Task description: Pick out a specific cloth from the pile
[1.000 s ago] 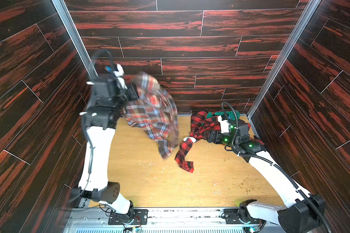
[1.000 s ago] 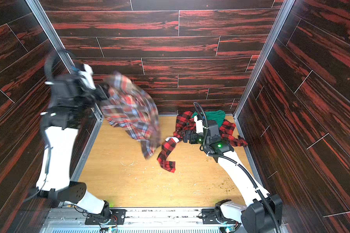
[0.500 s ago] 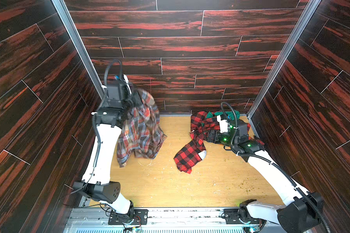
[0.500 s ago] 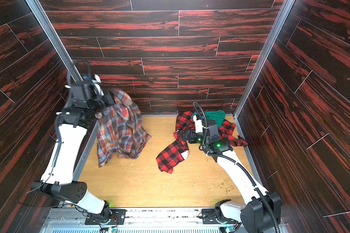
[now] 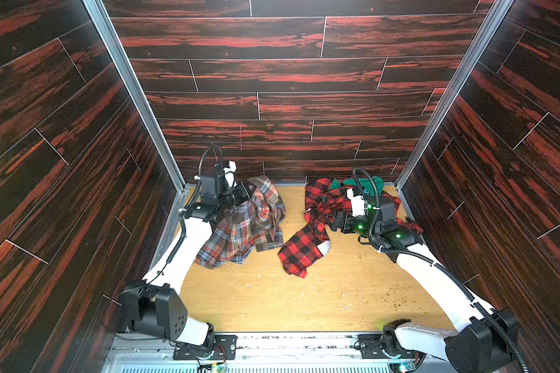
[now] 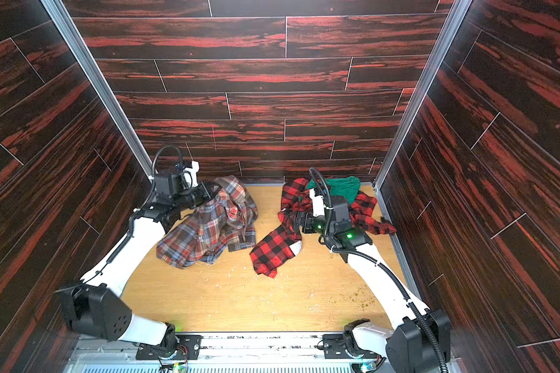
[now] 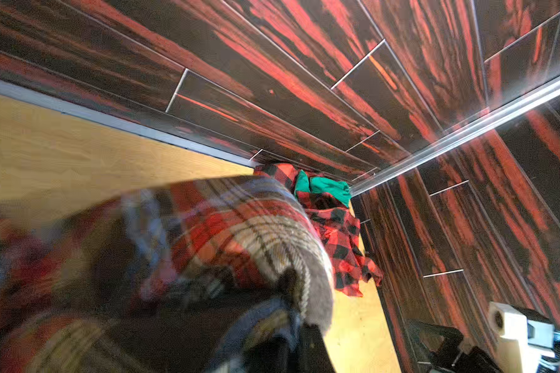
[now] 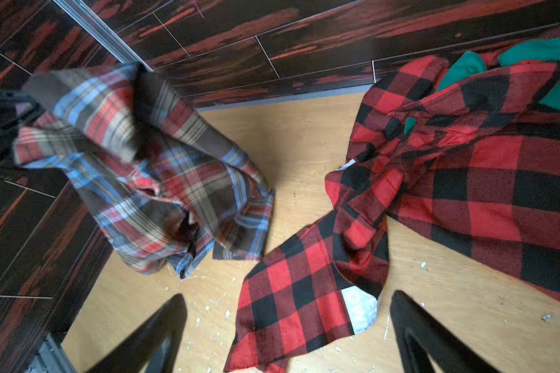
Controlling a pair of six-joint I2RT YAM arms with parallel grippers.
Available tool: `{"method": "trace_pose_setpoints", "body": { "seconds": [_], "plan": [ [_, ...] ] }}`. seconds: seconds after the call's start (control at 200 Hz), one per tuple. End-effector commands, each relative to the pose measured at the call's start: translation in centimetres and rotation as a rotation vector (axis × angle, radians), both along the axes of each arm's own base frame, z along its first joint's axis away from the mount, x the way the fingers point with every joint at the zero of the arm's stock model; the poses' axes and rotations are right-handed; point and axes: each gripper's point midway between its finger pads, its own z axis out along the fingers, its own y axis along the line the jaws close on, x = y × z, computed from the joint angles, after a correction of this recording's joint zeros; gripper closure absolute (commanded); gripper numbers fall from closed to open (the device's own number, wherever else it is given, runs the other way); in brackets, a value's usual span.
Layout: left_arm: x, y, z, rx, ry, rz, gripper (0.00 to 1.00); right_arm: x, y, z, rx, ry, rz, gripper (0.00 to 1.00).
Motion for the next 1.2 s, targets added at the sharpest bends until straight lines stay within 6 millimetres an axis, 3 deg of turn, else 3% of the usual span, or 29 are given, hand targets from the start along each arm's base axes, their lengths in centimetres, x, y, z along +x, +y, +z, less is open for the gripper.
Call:
{"method": "trace_pose_setpoints", "body": {
  "seconds": [0.0, 0.15, 0.251, 0.411, 0.496, 0.606, 0.651, 0.727, 0.777, 0.907, 0.982, 1.052, 1.122, 1.198],
  "plan": [
    [-2.3, 6.7, 4.9, 0.016, -0.105, 0.236, 1.0, 0.5, 0.6, 0.5, 0.033, -0.002, 0.016, 0.01],
    [-5.0, 14.5, -5.3, 0.304, 0.262, 0.471, 1.0, 0.8, 1.0, 0.6, 0.039, 0.0, 0.029, 0.01],
    [-7.6, 17.1, -11.3, 0.519, 0.53, 0.49, 1.0, 1.0, 1.2, 0.7, 0.034, 0.002, 0.043, 0.01],
    [-10.5, 18.4, -18.0, 0.679, 0.847, 0.429, 1.0, 1.3, 1.4, 0.8, 0.021, 0.003, 0.052, 0.01],
    [-10.3, 18.2, -20.5, 0.682, 0.885, 0.406, 1.0, 1.4, 1.5, 0.8, 0.022, 0.006, 0.055, 0.01],
    [-8.7, 16.0, -23.1, 0.62, 0.847, 0.277, 1.0, 1.4, 1.6, 0.5, 0.019, 0.016, 0.059, 0.01],
    [-8.3, 15.6, -23.6, 0.611, 0.828, 0.249, 0.93, 1.5, 1.6, 0.5, 0.017, 0.017, 0.061, 0.01],
    [-8.2, 15.6, -22.9, 0.633, 0.802, 0.222, 0.69, 1.5, 1.6, 0.6, 0.012, 0.014, 0.065, 0.01],
    [-8.2, 15.6, -21.6, 0.65, 0.759, 0.211, 0.51, 1.6, 1.6, 0.7, 0.008, 0.011, 0.064, 0.01],
    [-8.2, 13.6, -16.7, 0.792, 0.557, 0.148, 0.22, 1.7, 1.4, 0.2, 0.004, 0.02, 0.061, 0.01],
    [-7.9, 11.4, -14.8, 0.915, 0.43, 0.107, 0.16, 1.9, 1.4, 0.1, 0.007, 0.021, 0.064, 0.01],
    [-7.3, 8.0, -14.2, 0.894, 0.337, 0.027, 0.14, 2.1, 1.6, 0.2, 0.018, 0.019, 0.068, 0.01],
    [-5.4, 4.8, -14.4, 0.842, 0.254, -0.04, 0.12, 2.3, 1.8, 0.3, 0.026, 0.02, 0.078, 0.01],
    [-4.2, 1.5, -16.4, 0.844, 0.277, -0.168, 0.11, 2.5, 2.1, 0.4, 0.031, 0.023, 0.088, 0.01]
  ]
}}
